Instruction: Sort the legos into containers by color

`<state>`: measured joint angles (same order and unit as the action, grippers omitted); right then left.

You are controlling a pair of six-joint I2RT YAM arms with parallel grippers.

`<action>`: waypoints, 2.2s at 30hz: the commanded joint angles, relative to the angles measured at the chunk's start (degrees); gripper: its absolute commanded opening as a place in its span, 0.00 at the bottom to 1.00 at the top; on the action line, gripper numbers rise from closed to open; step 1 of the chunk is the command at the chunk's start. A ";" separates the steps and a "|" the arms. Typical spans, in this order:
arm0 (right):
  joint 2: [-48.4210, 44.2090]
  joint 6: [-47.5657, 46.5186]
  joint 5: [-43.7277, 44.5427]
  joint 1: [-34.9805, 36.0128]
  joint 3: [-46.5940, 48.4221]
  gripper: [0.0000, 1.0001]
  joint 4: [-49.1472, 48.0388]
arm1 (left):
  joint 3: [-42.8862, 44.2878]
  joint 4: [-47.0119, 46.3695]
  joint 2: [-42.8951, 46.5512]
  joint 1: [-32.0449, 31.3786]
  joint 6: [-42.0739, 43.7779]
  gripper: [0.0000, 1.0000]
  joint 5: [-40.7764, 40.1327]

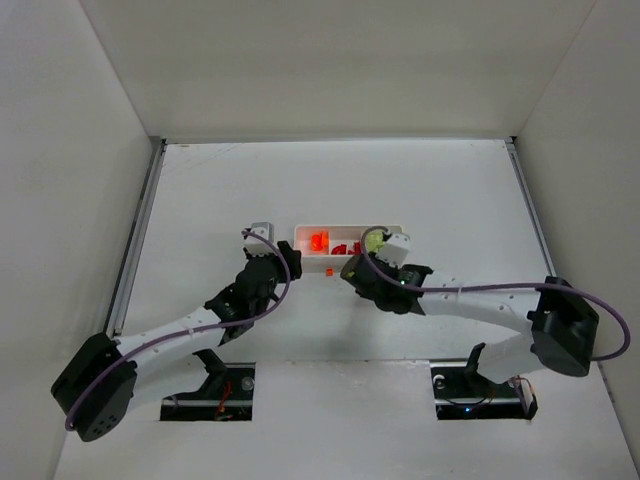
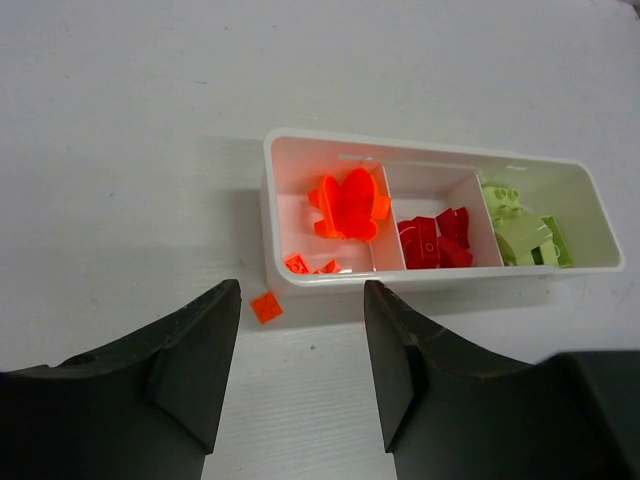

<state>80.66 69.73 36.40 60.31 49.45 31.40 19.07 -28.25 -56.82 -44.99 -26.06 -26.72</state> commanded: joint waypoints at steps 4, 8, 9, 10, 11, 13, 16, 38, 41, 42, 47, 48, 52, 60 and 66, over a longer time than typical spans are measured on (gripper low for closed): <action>5.98 -19.88 1.75 -5.07 11.80 0.10 -15.37 | -0.96 -2.95 -0.14 0.65 -0.92 0.49 1.06; 11.96 -24.81 -3.87 -10.60 14.00 0.12 -25.05 | -1.05 -2.95 -1.10 1.71 -0.92 0.48 1.06; 13.37 -25.43 -4.67 -11.57 14.53 0.12 -25.94 | -0.97 -2.95 -1.71 1.88 -0.92 0.48 1.06; 14.42 -25.61 -5.46 -12.45 15.06 0.12 -26.21 | -0.79 -3.04 -2.33 1.88 -0.92 0.48 1.06; 15.04 -25.96 -6.16 -13.07 15.41 0.13 -26.73 | -0.53 -2.86 -3.03 1.97 -0.92 0.47 1.06; 15.93 -26.40 -6.61 -13.77 15.85 0.17 -27.61 | 0.26 -2.08 -4.09 1.88 -0.74 0.45 1.14; 15.40 -28.24 -6.78 -14.39 15.68 0.33 -30.33 | 1.05 -0.14 -4.35 0.83 -0.39 0.44 0.36; -12.28 -36.69 -13.90 -6.31 -13.84 0.23 -45.62 | 11.86 13.84 -22.01 -4.53 -8.12 0.38 -8.96; -12.46 -35.37 -14.25 -5.95 -17.71 0.28 -49.58 | 13.27 14.01 -24.12 -3.83 -8.13 0.38 -9.93; -12.37 -34.93 -14.60 -5.96 -18.24 0.29 -49.94 | 13.62 13.75 -24.65 -3.83 -8.13 0.38 -9.93; -12.28 -35.02 -15.57 -5.69 -18.69 0.32 -50.47 | 17.14 15.59 -28.87 -4.71 -8.74 0.38 -10.80; -12.37 -35.10 -15.57 -5.43 -18.69 0.32 -50.56 | 17.40 15.59 -29.49 -4.79 -8.83 0.38 -11.24; -12.55 -34.84 -15.66 -5.34 -19.13 0.33 -51.17 | 19.24 15.77 -32.65 -4.88 -8.74 0.37 -12.21; -13.51 -34.49 -15.75 -5.25 -20.09 0.34 -51.26 | 20.65 16.56 -36.43 -4.62 -8.92 0.31 -14.85; -13.25 -34.14 -15.57 -5.16 -20.18 0.34 -51.35 | 20.39 16.65 -37.58 -4.71 -9.09 0.19 -14.50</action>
<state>68.58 34.98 20.95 54.48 29.28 -16.36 38.59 -13.37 -93.73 -49.54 -34.46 -39.86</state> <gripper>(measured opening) 0.339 0.202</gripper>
